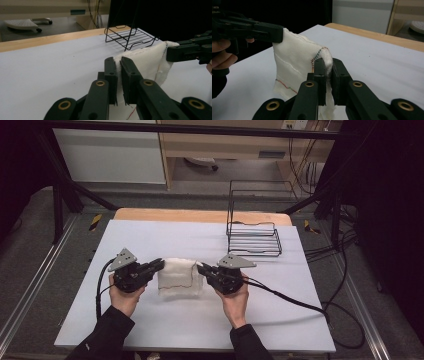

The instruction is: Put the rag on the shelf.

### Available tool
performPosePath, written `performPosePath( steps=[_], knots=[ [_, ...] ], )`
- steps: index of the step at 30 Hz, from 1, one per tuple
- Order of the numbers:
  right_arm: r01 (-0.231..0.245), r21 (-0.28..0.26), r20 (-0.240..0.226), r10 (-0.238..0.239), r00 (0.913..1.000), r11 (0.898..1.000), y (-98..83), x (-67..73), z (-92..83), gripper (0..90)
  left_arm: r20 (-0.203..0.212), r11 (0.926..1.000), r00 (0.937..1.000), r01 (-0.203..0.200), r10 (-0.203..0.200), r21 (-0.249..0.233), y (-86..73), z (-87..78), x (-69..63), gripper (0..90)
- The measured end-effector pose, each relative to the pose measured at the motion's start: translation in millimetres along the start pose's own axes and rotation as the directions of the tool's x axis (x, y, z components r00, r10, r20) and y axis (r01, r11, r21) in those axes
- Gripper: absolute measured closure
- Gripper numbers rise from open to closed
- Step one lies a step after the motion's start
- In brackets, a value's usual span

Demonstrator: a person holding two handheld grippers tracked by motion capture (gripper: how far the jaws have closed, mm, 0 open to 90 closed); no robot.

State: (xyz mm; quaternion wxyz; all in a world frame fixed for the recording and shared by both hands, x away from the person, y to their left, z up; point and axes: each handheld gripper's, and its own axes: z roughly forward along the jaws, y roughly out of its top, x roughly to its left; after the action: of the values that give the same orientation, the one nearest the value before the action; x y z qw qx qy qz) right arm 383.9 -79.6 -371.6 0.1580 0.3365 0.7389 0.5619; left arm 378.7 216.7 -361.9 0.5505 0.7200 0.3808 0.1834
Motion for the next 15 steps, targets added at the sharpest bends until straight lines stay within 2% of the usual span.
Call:
performPosePath(
  steps=[7, 15],
  knots=[
    [0.019, -0.035, 0.003, -0.019, 0.9998, 0.999, 5.0, 1.9, -7.7, 83.6, -0.002, 0.9993, 1.0, -0.009, 0.008, -0.036, 4.7, -3.6, -6.3, 83.3],
    [0.037, -0.07, 0.015, -0.036, 0.9992, 0.997, 15.2, 1.5, -20.6, 83.6, 0.016, 0.9969, 0.9996, -0.02, 0.021, -0.076, 15.8, -6.4, -17.2, 83.4]
  ],
)
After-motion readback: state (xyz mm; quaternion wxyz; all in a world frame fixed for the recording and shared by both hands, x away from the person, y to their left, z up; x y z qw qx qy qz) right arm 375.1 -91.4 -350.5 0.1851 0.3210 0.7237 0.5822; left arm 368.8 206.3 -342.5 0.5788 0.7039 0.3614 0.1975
